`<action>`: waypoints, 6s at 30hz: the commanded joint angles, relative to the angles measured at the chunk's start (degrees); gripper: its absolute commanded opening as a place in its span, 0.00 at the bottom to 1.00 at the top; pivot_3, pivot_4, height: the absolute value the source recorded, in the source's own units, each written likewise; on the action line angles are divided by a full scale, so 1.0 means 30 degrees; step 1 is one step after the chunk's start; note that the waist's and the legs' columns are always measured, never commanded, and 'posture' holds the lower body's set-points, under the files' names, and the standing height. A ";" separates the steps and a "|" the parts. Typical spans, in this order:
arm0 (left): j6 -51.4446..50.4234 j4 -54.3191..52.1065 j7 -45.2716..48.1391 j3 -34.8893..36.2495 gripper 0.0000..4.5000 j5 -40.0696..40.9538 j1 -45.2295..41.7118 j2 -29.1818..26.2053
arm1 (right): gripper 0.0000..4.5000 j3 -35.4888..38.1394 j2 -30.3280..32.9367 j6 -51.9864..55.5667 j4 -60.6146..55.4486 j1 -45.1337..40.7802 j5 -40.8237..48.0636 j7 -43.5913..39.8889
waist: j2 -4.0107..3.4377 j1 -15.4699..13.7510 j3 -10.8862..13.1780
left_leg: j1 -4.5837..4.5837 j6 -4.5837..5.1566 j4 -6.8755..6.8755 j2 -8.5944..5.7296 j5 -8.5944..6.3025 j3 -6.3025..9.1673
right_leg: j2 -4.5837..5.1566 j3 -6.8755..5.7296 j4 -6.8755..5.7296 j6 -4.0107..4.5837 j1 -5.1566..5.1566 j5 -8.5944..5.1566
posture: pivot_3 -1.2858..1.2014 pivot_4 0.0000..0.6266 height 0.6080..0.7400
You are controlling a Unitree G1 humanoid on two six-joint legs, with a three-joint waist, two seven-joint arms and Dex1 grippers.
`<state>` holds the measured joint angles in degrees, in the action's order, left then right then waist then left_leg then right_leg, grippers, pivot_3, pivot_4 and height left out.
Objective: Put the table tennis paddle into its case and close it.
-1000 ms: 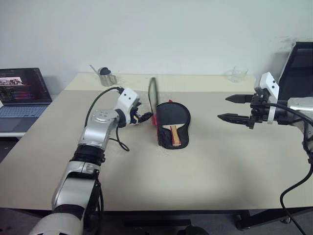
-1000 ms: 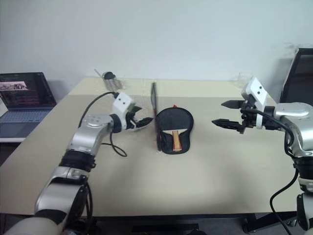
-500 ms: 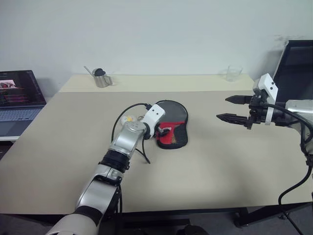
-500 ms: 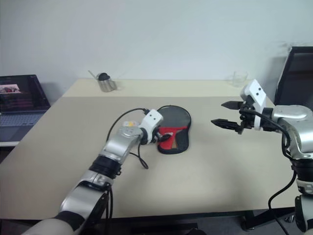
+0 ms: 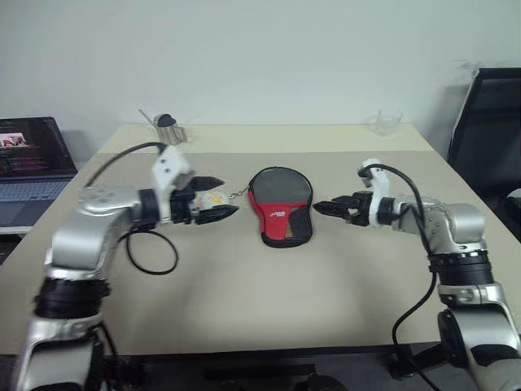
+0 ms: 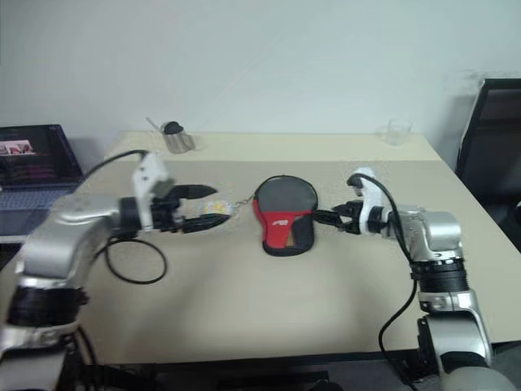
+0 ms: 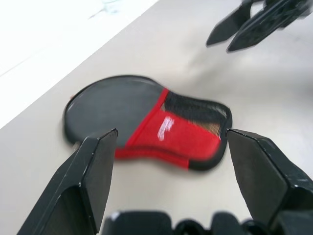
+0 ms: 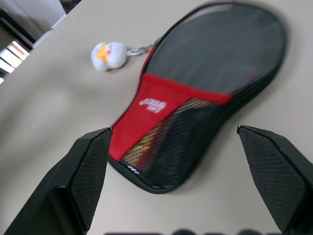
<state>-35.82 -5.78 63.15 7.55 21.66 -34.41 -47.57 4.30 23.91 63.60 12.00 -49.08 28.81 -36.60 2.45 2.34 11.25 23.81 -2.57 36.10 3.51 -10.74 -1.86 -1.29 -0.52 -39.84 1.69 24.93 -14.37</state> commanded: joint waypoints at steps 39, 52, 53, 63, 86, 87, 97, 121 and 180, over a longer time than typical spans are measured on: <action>-0.1469 -0.5372 -0.0165 0.8025 0.86 0.4494 0.8958 -0.4931 | 0.32 0.0765 -0.4731 -0.4034 0.9053 -0.2380 -0.1990 0.2800 | 0.0006 -0.0052 -0.0002 | 0.0028 0.0006 -0.0099 0.0028 -0.0007 -0.0013 | -0.0020 -0.0010 0.0103 0.0054 0.0054 -0.0003 | 0.52 0.24 1.00; -0.1310 -0.5226 -0.0277 0.7712 0.86 0.4416 0.8736 -0.5075 | 0.01 0.0344 -0.4622 -0.3129 0.7998 -0.1965 -0.1955 0.2447 | 0.0006 -0.0056 -0.0003 | 0.0032 0.0006 -0.0125 0.0027 -0.0008 -0.0012 | -0.0020 -0.0012 0.0135 0.0054 0.0052 -0.0003 | 0.52 0.24 1.00; -0.1321 -0.5239 -0.0273 0.7711 0.86 0.4438 0.8739 -0.5094 | 0.01 0.0174 -0.4527 -0.2779 0.7538 -0.1790 -0.1915 0.2322 | 0.0006 -0.0068 -0.0003 | 0.0032 0.0006 -0.0127 0.0027 -0.0008 -0.0012 | -0.0020 -0.0013 0.0138 0.0054 0.0053 -0.0003 | 0.52 0.24 1.00; -0.1216 -0.4969 -0.0138 0.7112 0.86 0.4511 0.8386 -0.5237 | 0.01 -0.1164 -0.3314 0.2959 -0.1732 0.2277 -0.0371 0.2284 | 0.0006 -0.0169 -0.0003 | 0.0065 0.0006 -0.0225 0.0043 -0.0013 -0.0008 | -0.0016 -0.0018 0.0266 0.0051 0.0057 -0.0002 | 0.52 0.24 1.00; -0.0025 -0.2153 0.1724 0.2603 0.86 0.3990 0.4404 -0.5657 | 0.01 0.0155 -0.2813 0.8977 -1.1621 0.9587 0.2221 0.3618 | 0.0051 -0.0205 -0.0034 | 0.0047 0.0003 -0.0251 0.0013 -0.0014 -0.0005 | -0.0020 -0.0030 0.0284 0.0050 0.0044 -0.0006 | 0.52 0.24 1.00; -0.0009 -0.2006 0.1855 0.2423 0.86 0.3949 0.4203 -0.5681 | 0.01 0.0239 -0.2915 0.9183 -1.1957 0.9829 0.2322 0.3653 | 0.0062 -0.0204 -0.0040 | 0.0049 0.0003 -0.0252 0.0013 -0.0014 -0.0004 | -0.0020 -0.0032 0.0285 0.0050 0.0044 -0.0006 | 0.52 0.24 1.00; 0.0079 -0.0748 0.3127 0.0645 0.86 0.3494 0.2318 -0.5585 | 0.01 0.0256 -0.2358 0.9634 -1.4244 1.2014 0.4430 0.3713 | 0.0095 -0.0190 -0.0062 | 0.0044 0.0002 -0.0252 0.0005 -0.0015 -0.0005 | -0.0027 -0.0034 0.0285 0.0054 0.0041 -0.0010 | 0.52 0.24 1.00; 0.0078 -0.0555 0.3206 0.0409 0.86 0.2989 0.2083 -0.5547 | 0.57 -0.0625 -0.0513 0.9041 -1.3764 1.0456 0.5133 0.3767 | 0.0158 -0.0134 -0.0102 | 0.0009 0.0003 -0.0226 0.0026 -0.0013 0.0006 | -0.0075 -0.0034 0.0249 0.0051 0.0023 -0.0005 | 0.52 0.24 1.00; -0.3944 0.5644 -1.0414 -0.4063 0.86 -0.4004 -0.3453 0.4780 | 0.83 -0.8333 -0.7244 -1.4360 0.5156 0.2758 -0.9012 0.0871 | 0.0192 -0.0150 -0.0129 | -0.0110 0.0040 -0.0018 0.0040 -0.0032 0.0013 | -0.0093 0.0002 0.0266 0.0024 -0.0217 0.0127 | 0.52 0.24 1.00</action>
<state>-48.66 11.54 31.11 -4.75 10.04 -42.72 -33.24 -20.30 2.20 20.18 25.78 -41.31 3.15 -33.80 3.03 1.89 10.86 23.48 -2.45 36.05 3.64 -10.83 -1.82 -1.58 -0.51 -39.04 1.76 24.28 -13.99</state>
